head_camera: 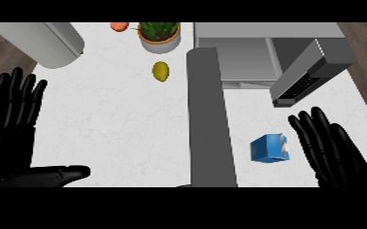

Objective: Pick up the milk, place it into the microwave and close the microwave

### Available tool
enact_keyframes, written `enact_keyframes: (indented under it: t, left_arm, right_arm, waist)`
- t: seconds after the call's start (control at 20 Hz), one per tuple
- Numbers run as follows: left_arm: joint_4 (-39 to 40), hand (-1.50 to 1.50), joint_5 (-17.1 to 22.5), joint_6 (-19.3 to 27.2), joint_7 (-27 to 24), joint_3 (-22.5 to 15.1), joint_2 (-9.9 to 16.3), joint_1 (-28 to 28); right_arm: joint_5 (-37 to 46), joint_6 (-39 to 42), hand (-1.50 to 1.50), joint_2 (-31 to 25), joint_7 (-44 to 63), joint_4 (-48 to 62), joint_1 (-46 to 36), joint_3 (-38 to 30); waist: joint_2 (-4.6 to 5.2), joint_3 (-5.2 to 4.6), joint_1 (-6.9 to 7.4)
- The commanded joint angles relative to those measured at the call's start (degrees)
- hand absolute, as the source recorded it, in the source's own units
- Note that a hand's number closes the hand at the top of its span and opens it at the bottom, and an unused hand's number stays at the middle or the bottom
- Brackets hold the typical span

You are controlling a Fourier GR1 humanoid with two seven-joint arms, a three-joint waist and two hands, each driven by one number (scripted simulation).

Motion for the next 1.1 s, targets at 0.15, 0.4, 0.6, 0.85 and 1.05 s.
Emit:
enact_keyframes:
  t: [0.15,0.4,0.6,0.85,1.05]
  left_arm:
    - [-5.1,-1.5,3.1,-3.5,-1.7,1.1,-1.1,8.9]
    - [-8.9,-1.5,7.7,-6.9,-0.2,5.6,1.2,11.6]
    - [-10.8,-1.5,14.1,-9.0,3.3,9.6,3.1,12.1]
    - [-8.6,-1.5,11.0,-12.3,-2.2,9.3,0.1,16.2]
    - [-11.9,-1.5,14.0,-13.4,-0.1,12.1,0.2,18.4]
  right_arm:
    - [5.4,-2.2,-1.5,-1.0,-1.3,-4.1,7.6,2.7]
    - [5.8,-3.8,-1.5,-1.2,-6.9,1.9,10.6,2.1]
    - [2.6,-2.6,-1.5,-2.5,-12.3,6.7,12.3,-0.6]
    - [-0.5,-1.8,-1.5,-4.0,-14.8,11.4,11.8,-6.0]
    - [0.7,-3.8,-1.5,-1.7,-18.7,19.0,9.5,-6.4]
  waist:
    - [-0.05,0.04,-0.08]
    - [-0.02,0.06,0.06]
    - [0.01,0.07,0.12]
    - [0.06,0.05,0.19]
    - [0.05,0.05,0.34]
